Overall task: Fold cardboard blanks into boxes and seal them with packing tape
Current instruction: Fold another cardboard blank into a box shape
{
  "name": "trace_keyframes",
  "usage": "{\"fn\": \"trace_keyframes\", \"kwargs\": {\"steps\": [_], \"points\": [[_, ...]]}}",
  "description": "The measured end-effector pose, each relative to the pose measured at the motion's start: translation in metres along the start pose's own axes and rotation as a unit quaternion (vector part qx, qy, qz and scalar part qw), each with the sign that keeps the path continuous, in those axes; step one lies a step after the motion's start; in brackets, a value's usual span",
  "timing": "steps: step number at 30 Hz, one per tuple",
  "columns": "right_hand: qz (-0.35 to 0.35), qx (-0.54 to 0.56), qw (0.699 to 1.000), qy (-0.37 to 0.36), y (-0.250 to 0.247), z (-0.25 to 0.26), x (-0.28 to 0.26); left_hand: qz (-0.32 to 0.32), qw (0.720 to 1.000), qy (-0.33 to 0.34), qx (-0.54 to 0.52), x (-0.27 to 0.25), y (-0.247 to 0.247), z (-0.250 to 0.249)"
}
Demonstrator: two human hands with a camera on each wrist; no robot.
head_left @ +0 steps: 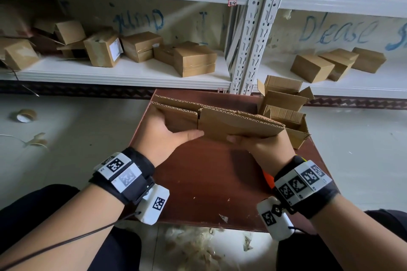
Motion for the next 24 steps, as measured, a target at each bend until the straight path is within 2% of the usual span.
{"fn": "trace_keyframes", "kwargs": {"steps": [3,9,17,21,24], "points": [[0.004,0.007,1.000,0.009,0.001,0.001,0.001,0.004,1.000,-0.009,-0.007,-0.002,0.000,0.000],[0.067,-0.010,0.997,-0.033,0.011,0.016,-0.007,-0.009,1.000,-0.007,-0.012,-0.004,-0.005,-0.005],[0.073,-0.032,0.996,-0.038,0.013,0.015,-0.008,0.001,1.000,-0.012,-0.022,-0.006,-0.003,-0.005],[0.073,-0.039,0.996,-0.029,0.013,0.013,-0.006,0.039,0.999,-0.011,-0.013,-0.012,0.003,-0.010],[0.087,-0.065,0.994,-0.021,0.015,0.005,-0.004,0.100,0.995,-0.003,-0.029,-0.019,0.010,-0.016]]}}
Point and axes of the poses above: each hand's wrist, its own x-axis towards the middle knuckle, its own y-axis out of the palm, z = x × y, the point moved 7 cm from there along x, towards the middle knuckle, and after that the axes turned 11 degrees about -z, right-handed, at the moved point
